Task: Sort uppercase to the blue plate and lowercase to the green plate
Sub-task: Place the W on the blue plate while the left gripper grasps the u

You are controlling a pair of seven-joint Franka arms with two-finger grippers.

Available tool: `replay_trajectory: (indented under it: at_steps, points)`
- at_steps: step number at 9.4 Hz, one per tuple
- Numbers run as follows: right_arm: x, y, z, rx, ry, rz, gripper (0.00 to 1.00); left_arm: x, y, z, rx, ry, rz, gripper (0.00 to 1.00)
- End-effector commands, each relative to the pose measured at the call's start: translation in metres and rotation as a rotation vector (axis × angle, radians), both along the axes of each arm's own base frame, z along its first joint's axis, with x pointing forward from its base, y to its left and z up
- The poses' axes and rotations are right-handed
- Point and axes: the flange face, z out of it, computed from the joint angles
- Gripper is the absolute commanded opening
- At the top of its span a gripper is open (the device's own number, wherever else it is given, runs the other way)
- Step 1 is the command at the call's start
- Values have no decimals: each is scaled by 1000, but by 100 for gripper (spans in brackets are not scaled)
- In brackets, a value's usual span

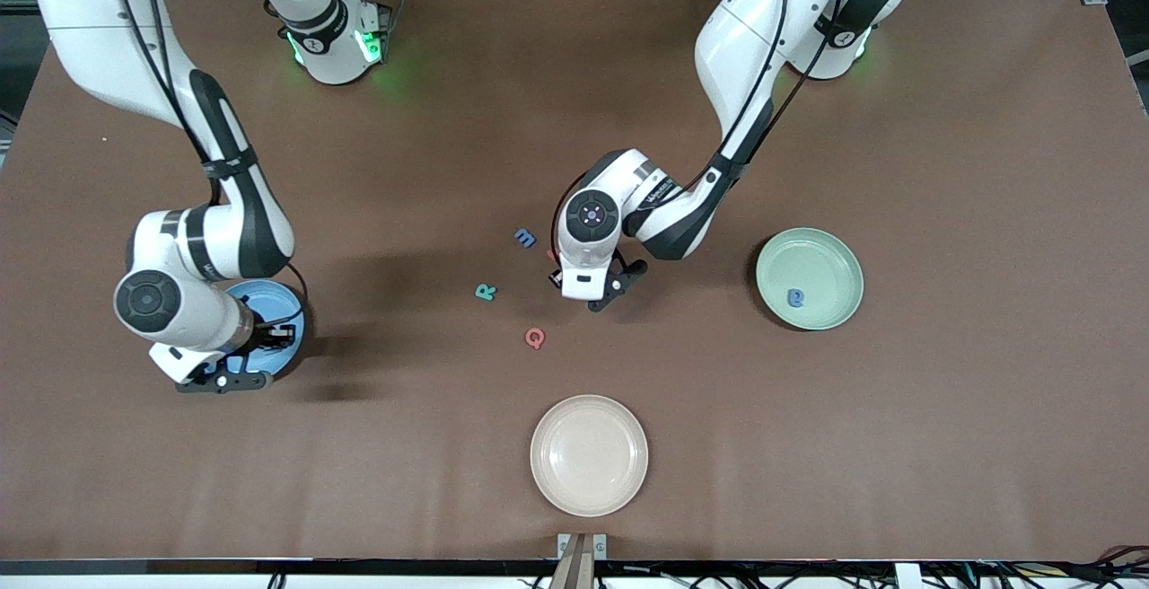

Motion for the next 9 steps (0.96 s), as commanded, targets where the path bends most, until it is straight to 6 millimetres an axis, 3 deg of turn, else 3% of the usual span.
replay_trajectory:
  at_steps: [1,2,3,5,6,7,9]
  points:
    - [-10,-16,5,-1,3,10,2,-1,0,-5,20,8,-21,37]
    - [-10,-22,4,0,4,-3,57,-1,0,-5,20,8,-21,23]
    - [-9,-30,4,2,3,-14,100,0,1,-6,21,9,-20,15]
    - [-8,-28,5,5,5,-12,100,-1,1,-5,29,17,-22,0]
    - [-7,-22,6,9,2,-19,100,2,5,1,32,21,-17,0]
    - [-4,-9,8,17,-7,-13,100,3,10,2,48,38,-33,0]
    - [-1,26,7,66,-21,-40,100,35,39,30,20,17,-47,0]
